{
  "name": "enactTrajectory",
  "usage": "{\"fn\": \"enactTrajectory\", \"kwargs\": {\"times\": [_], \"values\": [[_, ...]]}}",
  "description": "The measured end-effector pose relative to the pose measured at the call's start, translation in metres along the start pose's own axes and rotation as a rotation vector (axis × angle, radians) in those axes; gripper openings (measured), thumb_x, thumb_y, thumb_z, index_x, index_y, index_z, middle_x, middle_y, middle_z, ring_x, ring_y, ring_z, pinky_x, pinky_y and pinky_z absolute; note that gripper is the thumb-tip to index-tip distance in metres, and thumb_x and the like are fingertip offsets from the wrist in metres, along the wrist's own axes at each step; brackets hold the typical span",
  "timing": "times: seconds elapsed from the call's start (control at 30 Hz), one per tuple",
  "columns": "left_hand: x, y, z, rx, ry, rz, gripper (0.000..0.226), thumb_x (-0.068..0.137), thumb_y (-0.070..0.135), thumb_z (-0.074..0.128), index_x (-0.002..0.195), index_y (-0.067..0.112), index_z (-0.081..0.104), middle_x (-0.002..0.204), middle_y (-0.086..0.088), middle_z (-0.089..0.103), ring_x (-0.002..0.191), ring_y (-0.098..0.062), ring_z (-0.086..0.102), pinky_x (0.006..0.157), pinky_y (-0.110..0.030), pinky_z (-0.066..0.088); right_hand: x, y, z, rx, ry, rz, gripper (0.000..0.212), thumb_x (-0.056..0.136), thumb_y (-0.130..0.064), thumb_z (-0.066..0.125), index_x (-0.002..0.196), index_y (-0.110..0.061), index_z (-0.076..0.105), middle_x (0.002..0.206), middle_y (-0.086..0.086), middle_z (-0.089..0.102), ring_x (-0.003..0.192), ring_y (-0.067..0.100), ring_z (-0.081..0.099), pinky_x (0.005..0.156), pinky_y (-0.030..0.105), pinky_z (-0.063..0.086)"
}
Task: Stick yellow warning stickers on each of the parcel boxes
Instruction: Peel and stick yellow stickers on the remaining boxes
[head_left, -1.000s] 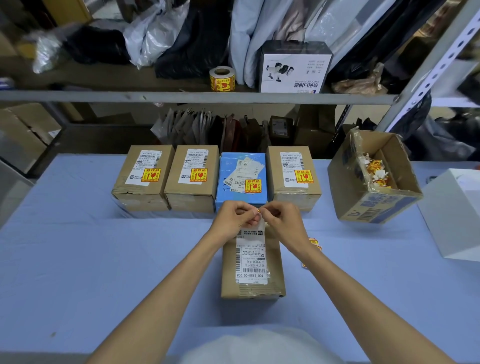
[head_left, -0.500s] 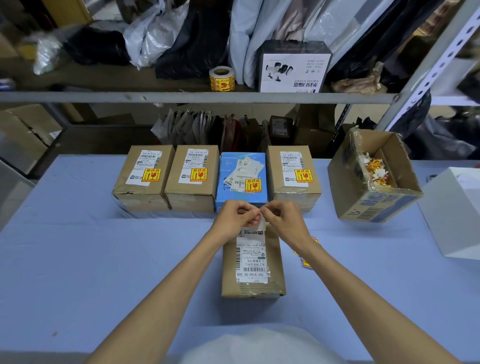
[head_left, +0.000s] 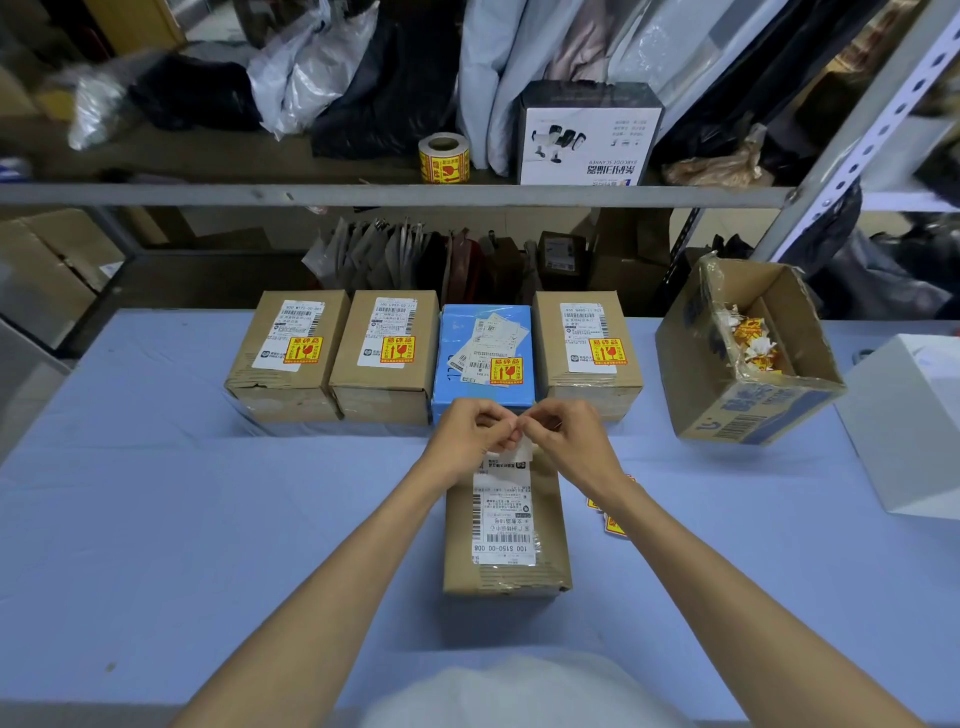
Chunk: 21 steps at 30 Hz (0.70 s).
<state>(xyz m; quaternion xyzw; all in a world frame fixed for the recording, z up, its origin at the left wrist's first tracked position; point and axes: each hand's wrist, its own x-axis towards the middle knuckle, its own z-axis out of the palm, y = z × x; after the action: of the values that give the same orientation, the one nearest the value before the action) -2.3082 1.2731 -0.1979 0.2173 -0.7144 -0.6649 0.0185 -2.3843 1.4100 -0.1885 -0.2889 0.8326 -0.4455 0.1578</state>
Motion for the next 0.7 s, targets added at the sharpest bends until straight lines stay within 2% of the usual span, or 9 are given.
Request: {"fn": "enactTrajectory", "kwargs": {"times": [0.13,0.23,0.4,0.7], "values": [[-0.0004,-0.0013,0.0003,0.009,0.003,-0.009,0.005,0.09,0.005,0.062,0.088,0.006,0.067,0.077,-0.008,0.069,0.067,-0.015,0.067,0.068,-0.024,0.055,-0.0007,0.0011,0.0005,0.018,-0.004,0.006,0.014,0.085,-0.013,0.062,0.081,-0.009,0.075,0.066,-0.002,0.067,0.058,0.002,0.055,0.057,0.017,0.043],[-0.0009,-0.0014,0.0008,0.013,-0.008,-0.002,0.008,0.091,0.007,0.06,0.087,0.009,0.067,0.077,-0.006,0.069,0.07,-0.015,0.067,0.072,-0.026,0.057,-0.0016,0.0005,0.0003,0.023,-0.002,-0.001,0.014,0.086,-0.017,0.064,0.082,-0.01,0.075,0.066,-0.003,0.068,0.058,0.001,0.056,0.058,0.019,0.044],[-0.0007,-0.0025,0.0002,0.027,-0.017,0.007,0.008,0.092,0.011,0.06,0.09,0.01,0.067,0.079,-0.006,0.07,0.074,-0.017,0.067,0.078,-0.032,0.057,-0.0013,0.0,-0.0023,0.015,-0.018,-0.014,0.013,0.087,-0.021,0.065,0.083,-0.013,0.075,0.062,-0.014,0.062,0.056,-0.005,0.056,0.055,0.01,0.04],[-0.0007,-0.0035,0.0015,0.041,-0.003,0.012,0.008,0.092,0.013,0.061,0.089,0.011,0.068,0.08,-0.005,0.07,0.073,-0.014,0.068,0.076,-0.029,0.057,-0.0006,0.0038,-0.0007,-0.006,-0.05,-0.016,0.016,0.091,-0.016,0.059,0.08,-0.013,0.069,0.064,-0.009,0.061,0.056,0.001,0.051,0.054,0.013,0.036]]}}
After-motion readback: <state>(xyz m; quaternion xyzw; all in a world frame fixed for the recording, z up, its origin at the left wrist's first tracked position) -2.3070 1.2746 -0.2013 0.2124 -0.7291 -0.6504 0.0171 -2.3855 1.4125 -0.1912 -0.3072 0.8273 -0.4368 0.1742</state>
